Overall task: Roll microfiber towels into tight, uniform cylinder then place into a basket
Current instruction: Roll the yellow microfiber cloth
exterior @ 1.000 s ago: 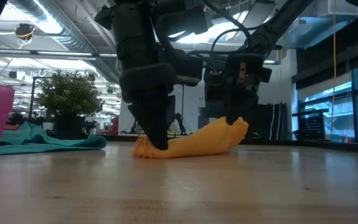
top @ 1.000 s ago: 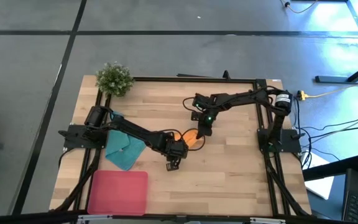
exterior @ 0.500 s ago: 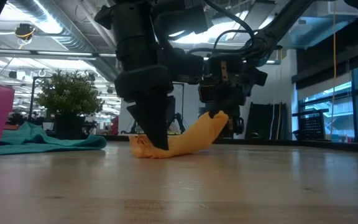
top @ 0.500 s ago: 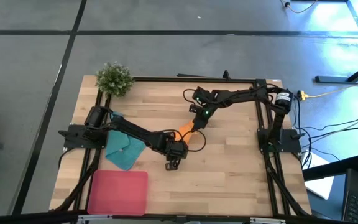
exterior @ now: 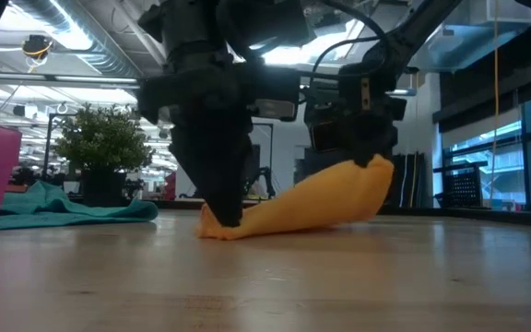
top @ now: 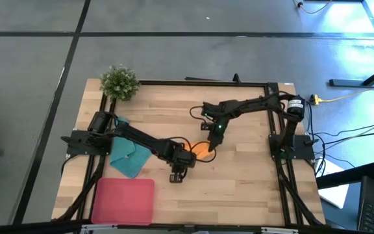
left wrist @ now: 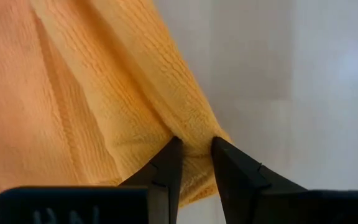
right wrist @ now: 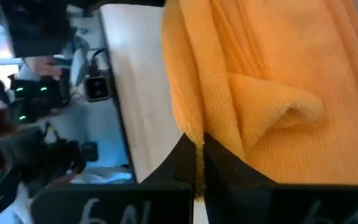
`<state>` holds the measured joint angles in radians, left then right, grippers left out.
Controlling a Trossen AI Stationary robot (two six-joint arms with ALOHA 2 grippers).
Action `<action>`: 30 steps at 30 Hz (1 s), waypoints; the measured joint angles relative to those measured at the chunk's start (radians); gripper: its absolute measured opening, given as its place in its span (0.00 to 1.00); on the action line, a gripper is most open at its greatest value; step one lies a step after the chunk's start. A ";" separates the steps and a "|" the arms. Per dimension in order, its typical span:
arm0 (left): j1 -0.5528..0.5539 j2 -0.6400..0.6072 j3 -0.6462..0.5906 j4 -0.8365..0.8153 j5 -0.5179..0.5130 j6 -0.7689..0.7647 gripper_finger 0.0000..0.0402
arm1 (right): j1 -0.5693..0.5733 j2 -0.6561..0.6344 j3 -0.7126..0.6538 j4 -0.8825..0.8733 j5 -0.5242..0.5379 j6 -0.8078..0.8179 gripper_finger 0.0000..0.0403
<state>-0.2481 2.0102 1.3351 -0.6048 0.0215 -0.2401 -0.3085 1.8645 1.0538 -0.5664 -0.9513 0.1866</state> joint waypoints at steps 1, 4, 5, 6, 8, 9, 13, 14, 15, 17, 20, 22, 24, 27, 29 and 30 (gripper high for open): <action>-0.001 0.000 0.000 0.000 0.011 0.011 0.20 | 0.007 0.000 0.000 0.014 -0.009 0.024 0.02; -0.006 0.000 -0.001 -0.005 0.016 0.040 0.20 | 0.011 0.004 0.000 0.073 -0.039 0.128 0.02; -0.009 -0.001 -0.001 -0.005 0.015 0.044 0.20 | 0.009 0.006 0.000 0.086 -0.056 0.152 0.02; -0.011 -0.001 -0.001 -0.005 0.012 0.045 0.20 | 0.008 0.008 0.000 0.092 -0.066 0.169 0.02; -0.014 -0.001 -0.001 -0.005 0.012 0.045 0.20 | 0.002 0.019 0.000 0.114 -0.074 0.197 0.02; -0.018 -0.001 -0.001 -0.005 0.007 0.046 0.20 | -0.003 0.025 0.000 0.112 -0.074 0.201 0.02; -0.029 -0.001 -0.001 -0.002 0.000 0.062 0.20 | -0.023 0.068 0.000 0.120 -0.064 0.230 0.02; -0.032 -0.001 -0.001 -0.001 0.000 0.065 0.20 | -0.028 0.079 0.000 0.127 -0.064 0.234 0.02; -0.034 -0.001 -0.001 -0.001 -0.001 0.067 0.20 | -0.032 0.089 0.000 0.131 -0.063 0.242 0.02; -0.036 -0.001 -0.001 0.000 -0.002 0.067 0.20 | -0.039 0.107 0.000 0.146 -0.063 0.253 0.02; -0.037 -0.001 -0.001 0.000 -0.003 0.067 0.20 | -0.048 0.120 0.000 0.156 -0.035 0.255 0.02; -0.037 -0.001 -0.001 0.002 -0.004 0.067 0.20 | -0.055 0.121 0.002 0.156 0.006 0.255 0.02; -0.037 -0.001 -0.001 0.003 -0.004 0.067 0.20 | -0.058 0.121 0.003 0.159 0.038 0.254 0.02; -0.037 0.000 -0.001 0.004 -0.007 0.068 0.20 | -0.058 0.120 0.003 0.159 0.061 0.253 0.02; -0.037 0.000 -0.001 0.006 -0.009 0.067 0.20 | -0.056 0.120 0.003 0.159 0.106 0.253 0.02; -0.037 0.000 -0.001 0.007 -0.010 0.067 0.20 | -0.056 0.120 0.003 0.158 0.128 0.251 0.02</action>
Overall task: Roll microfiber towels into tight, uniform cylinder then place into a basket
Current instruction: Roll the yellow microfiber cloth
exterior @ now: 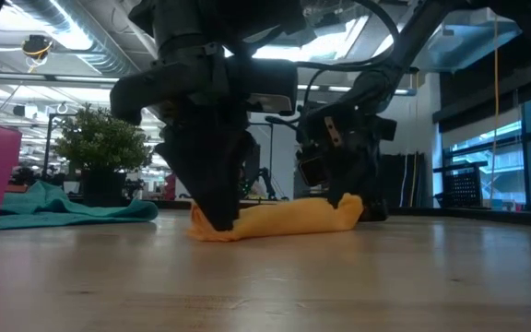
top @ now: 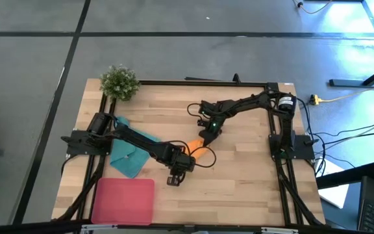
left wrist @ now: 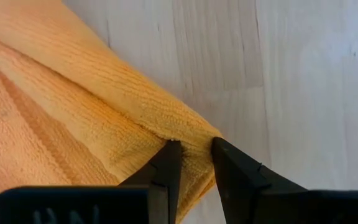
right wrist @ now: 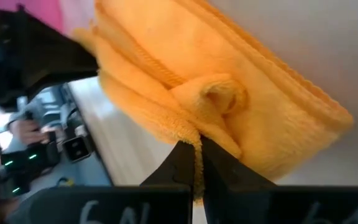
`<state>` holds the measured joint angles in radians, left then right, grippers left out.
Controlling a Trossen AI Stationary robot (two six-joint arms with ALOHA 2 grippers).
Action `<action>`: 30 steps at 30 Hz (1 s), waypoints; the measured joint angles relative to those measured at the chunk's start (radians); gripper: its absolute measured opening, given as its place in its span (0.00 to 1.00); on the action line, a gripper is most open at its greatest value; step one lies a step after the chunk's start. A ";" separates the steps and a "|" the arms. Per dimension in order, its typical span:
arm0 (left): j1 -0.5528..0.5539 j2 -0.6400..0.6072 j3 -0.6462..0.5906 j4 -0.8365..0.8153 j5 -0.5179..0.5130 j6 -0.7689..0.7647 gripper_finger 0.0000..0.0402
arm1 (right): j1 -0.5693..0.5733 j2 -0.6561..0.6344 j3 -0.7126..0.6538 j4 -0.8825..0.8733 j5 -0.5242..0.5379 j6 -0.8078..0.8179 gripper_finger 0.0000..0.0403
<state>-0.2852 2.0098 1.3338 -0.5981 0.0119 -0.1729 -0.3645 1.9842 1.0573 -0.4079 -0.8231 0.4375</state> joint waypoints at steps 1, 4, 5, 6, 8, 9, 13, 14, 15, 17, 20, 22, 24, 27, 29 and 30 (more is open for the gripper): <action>0.000 0.000 0.000 0.001 -0.003 0.000 0.20 | 0.001 0.000 0.000 -0.001 0.019 -0.001 0.02; 0.000 0.000 0.000 0.010 -0.007 0.000 0.20 | 0.005 0.000 0.000 -0.002 0.069 -0.001 0.02; 0.000 0.000 -0.001 0.013 -0.009 -0.002 0.20 | 0.007 0.000 0.000 -0.002 0.088 -0.001 0.02; 0.000 0.000 -0.001 0.016 -0.014 -0.007 0.20 | 0.010 0.000 0.000 -0.002 0.102 -0.001 0.02; 0.000 0.001 -0.001 0.019 -0.036 -0.034 0.20 | 0.016 0.000 0.000 -0.003 0.113 -0.002 0.02; -0.001 0.001 -0.001 0.019 -0.046 -0.052 0.20 | 0.019 0.000 -0.001 -0.003 0.113 -0.002 0.02; -0.002 0.001 -0.001 0.021 -0.063 -0.083 0.20 | 0.028 0.000 -0.001 -0.003 0.114 -0.013 0.02; -0.002 0.001 -0.001 0.021 -0.066 -0.083 0.20 | 0.029 0.000 -0.001 -0.004 0.114 -0.017 0.02; -0.002 0.001 -0.001 0.021 -0.068 -0.083 0.20 | 0.029 0.001 -0.001 -0.005 0.114 -0.019 0.02; -0.002 0.001 -0.001 0.021 -0.074 -0.088 0.20 | 0.029 0.001 -0.002 -0.006 0.114 -0.023 0.02; -0.002 0.001 -0.001 0.021 -0.087 -0.110 0.20 | 0.029 0.002 -0.002 -0.006 0.114 -0.025 0.02; -0.002 0.001 -0.001 0.018 -0.094 -0.130 0.18 | 0.030 0.002 -0.002 -0.005 0.114 -0.026 0.02; -0.003 0.001 -0.001 0.015 -0.101 -0.132 0.12 | 0.030 0.002 -0.003 -0.003 0.114 -0.028 0.02; -0.012 0.001 -0.001 0.014 -0.120 -0.112 0.03 | 0.030 0.003 -0.003 -0.002 0.114 -0.031 0.03; -0.019 0.001 -0.001 0.014 -0.137 -0.109 0.02 | 0.030 0.003 -0.003 -0.002 0.114 -0.033 0.03; -0.020 0.001 -0.001 0.014 -0.139 -0.108 0.01 | 0.030 0.003 -0.003 -0.002 0.114 -0.033 0.03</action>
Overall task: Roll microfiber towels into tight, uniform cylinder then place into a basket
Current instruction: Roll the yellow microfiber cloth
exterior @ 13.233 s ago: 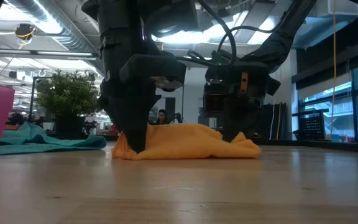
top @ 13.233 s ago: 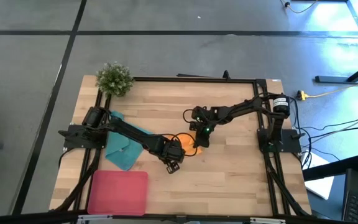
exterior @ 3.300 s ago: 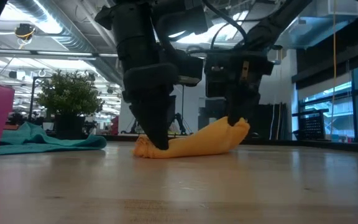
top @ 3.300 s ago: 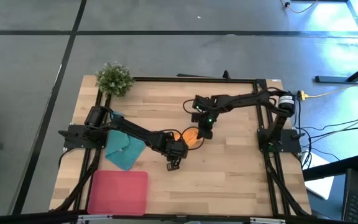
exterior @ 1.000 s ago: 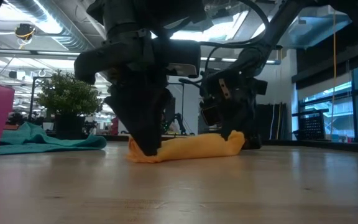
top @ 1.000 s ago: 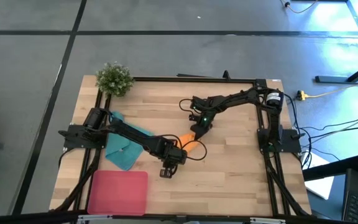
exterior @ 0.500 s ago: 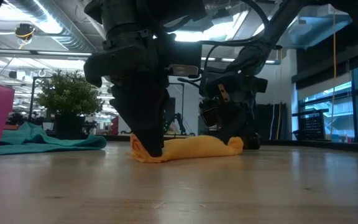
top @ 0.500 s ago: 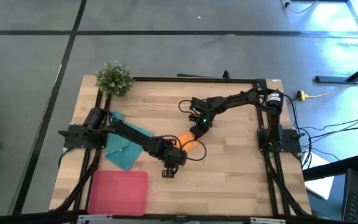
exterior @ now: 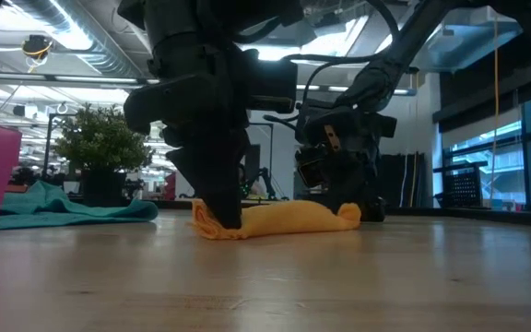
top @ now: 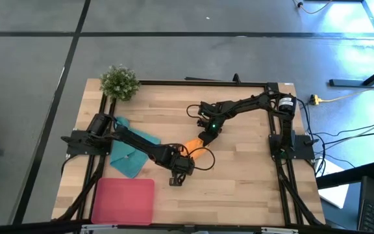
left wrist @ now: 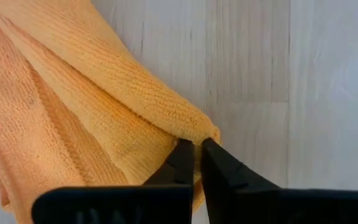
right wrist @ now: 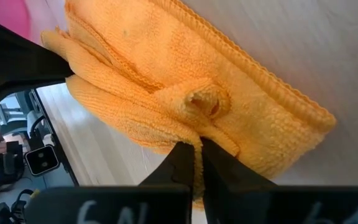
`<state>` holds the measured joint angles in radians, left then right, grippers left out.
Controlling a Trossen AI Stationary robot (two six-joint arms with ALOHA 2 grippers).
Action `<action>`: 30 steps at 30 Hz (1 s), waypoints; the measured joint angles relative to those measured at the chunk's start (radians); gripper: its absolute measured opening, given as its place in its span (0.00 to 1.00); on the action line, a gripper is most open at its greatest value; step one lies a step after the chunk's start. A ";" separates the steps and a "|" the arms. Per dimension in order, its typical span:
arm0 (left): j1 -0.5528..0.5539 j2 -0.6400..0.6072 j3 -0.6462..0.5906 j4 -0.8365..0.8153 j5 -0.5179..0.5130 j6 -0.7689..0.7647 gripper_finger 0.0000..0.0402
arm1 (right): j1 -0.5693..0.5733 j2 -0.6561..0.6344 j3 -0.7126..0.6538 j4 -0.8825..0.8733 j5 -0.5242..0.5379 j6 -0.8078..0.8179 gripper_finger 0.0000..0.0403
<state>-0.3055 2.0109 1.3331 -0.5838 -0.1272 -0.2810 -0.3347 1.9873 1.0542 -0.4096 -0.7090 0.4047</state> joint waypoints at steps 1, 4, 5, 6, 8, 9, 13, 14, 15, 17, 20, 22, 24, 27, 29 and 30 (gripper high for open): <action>-0.001 0.000 0.000 0.000 0.000 0.000 0.01 | 0.000 0.000 0.000 0.000 0.000 0.000 0.04; -0.001 -0.011 -0.001 -0.005 0.002 0.000 0.00 | 0.000 0.000 0.000 0.000 0.000 -0.003 0.04; -0.001 -0.020 -0.002 -0.009 0.002 -0.004 0.00 | 0.000 0.000 0.000 0.000 0.000 -0.006 0.04; -0.001 -0.027 0.001 -0.011 0.002 -0.010 0.00 | 0.001 0.000 0.000 0.000 0.000 -0.010 0.04; -0.001 -0.040 0.006 -0.011 0.004 -0.019 0.00 | 0.001 0.000 0.000 0.000 0.000 -0.016 0.04; 0.000 -0.049 0.006 -0.014 0.007 -0.024 0.00 | 0.001 0.000 0.000 0.000 0.000 -0.016 0.04; 0.022 -0.070 0.008 -0.014 0.054 -0.072 0.00 | 0.001 0.000 0.000 -0.001 0.000 -0.017 0.04; 0.028 -0.074 0.008 -0.014 0.059 -0.092 0.00 | 0.001 0.000 0.000 -0.001 0.001 -0.017 0.04; 0.035 -0.079 0.008 -0.013 0.067 -0.114 0.00 | 0.001 0.000 0.000 -0.001 0.001 -0.017 0.04; 0.051 -0.090 0.008 -0.020 0.095 -0.157 0.00 | 0.002 0.000 0.000 -0.001 0.001 -0.017 0.04; 0.079 -0.094 0.009 -0.026 0.143 -0.214 0.00 | 0.006 0.000 -0.001 -0.002 0.005 -0.017 0.04; 0.095 -0.094 0.009 -0.047 0.159 -0.241 0.00 | 0.011 0.000 -0.001 -0.002 0.008 -0.018 0.04; 0.113 -0.094 0.009 -0.076 0.163 -0.281 0.00 | 0.015 0.000 -0.001 -0.003 0.016 -0.019 0.04; 0.138 -0.094 0.009 -0.120 0.180 -0.328 0.00 | 0.022 0.000 -0.001 -0.004 0.023 -0.020 0.04; 0.154 -0.094 0.009 -0.131 0.231 -0.338 0.00 | 0.023 0.000 -0.001 -0.004 0.023 -0.020 0.04; 0.161 -0.094 0.009 -0.143 0.240 -0.345 0.00 | 0.023 0.000 -0.001 -0.004 0.024 -0.020 0.04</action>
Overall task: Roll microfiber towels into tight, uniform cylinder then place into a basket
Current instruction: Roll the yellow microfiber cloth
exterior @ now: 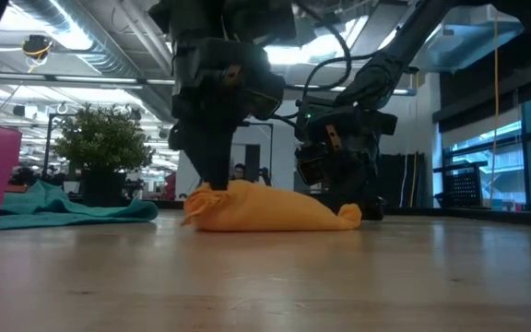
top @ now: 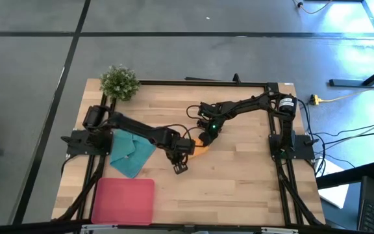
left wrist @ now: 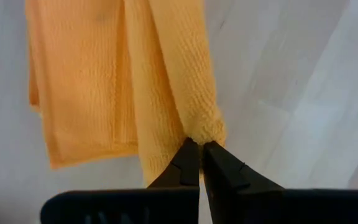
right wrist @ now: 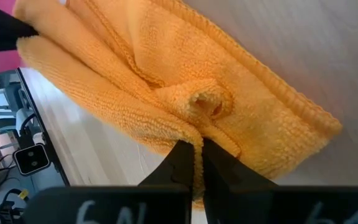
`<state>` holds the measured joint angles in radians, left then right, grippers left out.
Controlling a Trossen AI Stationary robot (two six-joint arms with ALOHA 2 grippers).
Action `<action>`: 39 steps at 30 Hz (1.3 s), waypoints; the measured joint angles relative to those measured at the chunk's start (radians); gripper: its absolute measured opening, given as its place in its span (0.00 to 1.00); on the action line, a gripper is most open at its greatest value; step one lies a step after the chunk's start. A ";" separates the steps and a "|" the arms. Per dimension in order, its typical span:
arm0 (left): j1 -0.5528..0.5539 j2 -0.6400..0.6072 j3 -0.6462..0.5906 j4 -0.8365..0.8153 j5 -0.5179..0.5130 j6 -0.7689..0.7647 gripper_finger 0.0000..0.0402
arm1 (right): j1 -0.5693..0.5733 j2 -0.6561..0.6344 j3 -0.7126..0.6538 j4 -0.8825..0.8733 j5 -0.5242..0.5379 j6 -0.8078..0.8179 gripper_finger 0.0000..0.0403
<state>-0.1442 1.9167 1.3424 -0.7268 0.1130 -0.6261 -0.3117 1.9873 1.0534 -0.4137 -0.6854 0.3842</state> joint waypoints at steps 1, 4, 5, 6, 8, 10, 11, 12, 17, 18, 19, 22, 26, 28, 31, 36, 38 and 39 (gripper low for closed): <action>0.007 0.000 0.001 -0.012 0.003 -0.009 0.00 | 0.000 0.000 0.000 0.000 0.000 0.000 0.04; 0.034 0.003 0.001 -0.042 0.010 -0.025 0.00 | 0.000 0.000 0.000 -0.001 0.001 -0.002 0.04; 0.042 0.004 0.001 -0.041 0.023 -0.020 0.00 | 0.000 0.000 0.000 -0.001 0.001 -0.002 0.04; 0.049 0.004 0.001 -0.034 0.056 -0.004 0.00 | 0.000 0.000 0.000 -0.001 0.001 -0.003 0.04; 0.059 0.004 0.001 -0.006 0.158 0.048 0.00 | 0.000 0.000 0.000 -0.001 0.001 -0.004 0.04; 0.066 0.004 0.003 -0.005 0.223 0.084 0.00 | 0.000 0.000 0.000 -0.001 0.001 -0.004 0.04; 0.070 0.004 0.002 -0.015 0.241 0.092 0.00 | 0.000 0.000 0.000 -0.001 0.001 -0.004 0.04; 0.073 0.009 0.002 -0.020 0.254 0.100 0.00 | 0.000 0.000 0.000 -0.001 0.001 -0.004 0.04; 0.079 0.016 -0.011 -0.015 0.214 0.094 0.00 | 0.001 0.000 0.000 0.000 0.002 -0.006 0.04; 0.080 0.016 -0.014 -0.022 0.160 0.075 0.00 | 0.001 0.000 0.000 -0.001 0.002 -0.010 0.04; 0.080 0.016 -0.016 -0.034 0.119 0.061 0.00 | 0.001 0.000 0.000 0.000 0.003 -0.014 0.04; 0.071 0.000 -0.017 -0.037 0.081 0.069 0.00 | 0.001 0.000 0.000 0.000 0.004 -0.020 0.04; 0.044 -0.025 -0.016 -0.058 0.030 0.085 0.00 | 0.001 0.000 0.000 0.000 0.005 -0.022 0.04; 0.029 -0.051 -0.016 -0.066 0.004 0.085 0.00 | 0.001 0.000 0.000 0.000 0.005 -0.022 0.04; 0.003 -0.102 -0.011 -0.084 -0.057 0.078 0.00 | 0.001 0.000 0.000 0.001 0.006 -0.022 0.04; -0.068 -0.159 -0.008 0.012 -0.174 0.154 0.00 | 0.001 0.000 0.000 0.001 0.006 -0.021 0.04; -0.101 -0.143 -0.008 0.052 -0.176 0.227 0.00 | 0.001 0.000 -0.001 0.003 0.007 -0.021 0.04; -0.115 -0.126 -0.008 0.077 -0.169 0.250 0.00 | 0.001 0.000 -0.001 0.003 0.006 -0.020 0.04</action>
<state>-0.2588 1.7911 1.3342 -0.6503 -0.0562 -0.3764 -0.3111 1.9869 1.0527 -0.4110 -0.6792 0.3637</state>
